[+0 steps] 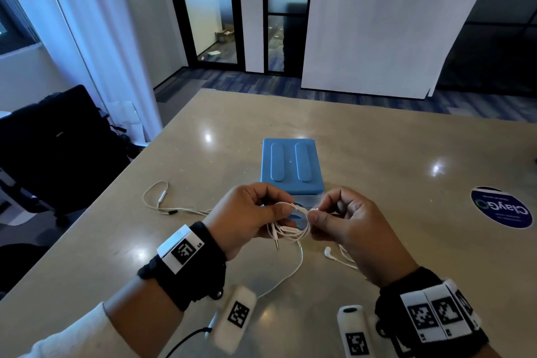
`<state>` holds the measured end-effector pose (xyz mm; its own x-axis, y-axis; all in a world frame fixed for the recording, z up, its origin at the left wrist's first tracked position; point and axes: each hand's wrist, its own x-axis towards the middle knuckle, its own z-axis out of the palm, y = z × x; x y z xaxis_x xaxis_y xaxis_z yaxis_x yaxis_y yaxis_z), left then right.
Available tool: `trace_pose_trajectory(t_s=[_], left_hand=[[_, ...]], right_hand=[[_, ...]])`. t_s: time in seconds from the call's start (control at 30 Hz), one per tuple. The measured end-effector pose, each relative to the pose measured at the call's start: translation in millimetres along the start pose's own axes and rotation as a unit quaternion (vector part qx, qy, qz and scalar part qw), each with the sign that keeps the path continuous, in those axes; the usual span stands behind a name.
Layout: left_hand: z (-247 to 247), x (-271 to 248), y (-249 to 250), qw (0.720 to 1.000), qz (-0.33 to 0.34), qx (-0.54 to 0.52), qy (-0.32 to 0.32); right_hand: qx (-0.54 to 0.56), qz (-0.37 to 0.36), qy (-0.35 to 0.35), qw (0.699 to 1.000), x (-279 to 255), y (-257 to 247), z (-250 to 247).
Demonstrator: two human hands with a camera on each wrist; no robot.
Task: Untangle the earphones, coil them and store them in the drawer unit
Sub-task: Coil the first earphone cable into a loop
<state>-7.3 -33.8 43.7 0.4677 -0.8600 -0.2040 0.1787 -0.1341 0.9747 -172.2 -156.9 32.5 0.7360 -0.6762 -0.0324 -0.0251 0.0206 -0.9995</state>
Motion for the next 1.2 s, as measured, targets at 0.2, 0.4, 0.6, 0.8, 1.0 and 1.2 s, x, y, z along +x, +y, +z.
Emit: trace_pose_trajectory(t_s=[0.2,0.4,0.6,0.8,1.0,1.2], left_hand=[[-1,-2,0,0.998,-0.031,-0.051,-0.036],[0,-2,-13,0.995,-0.061,0.043,-0.059],[-19,6,-33,0.996,-0.09,0.02,-0.015],[-44,18,-35,0.994,-0.071,-0.007,0.077],[-58,32,-25,0.993,-0.035,-0.037,0.107],[-49,54,-16,0.991,-0.035,-0.043,0.12]], right_hand=[[0.031,0.007,0.02,0.999,-2,4,9],[0.012,0.05,-0.017,0.999,-2,18,17],[0.062,0.171,-0.04,0.982,15,30,15],[0.284,0.316,-0.007,0.905,50,47,28],[0.457,0.316,0.029,0.831,53,57,43],[0.437,0.319,0.033,0.84,35,66,48]])
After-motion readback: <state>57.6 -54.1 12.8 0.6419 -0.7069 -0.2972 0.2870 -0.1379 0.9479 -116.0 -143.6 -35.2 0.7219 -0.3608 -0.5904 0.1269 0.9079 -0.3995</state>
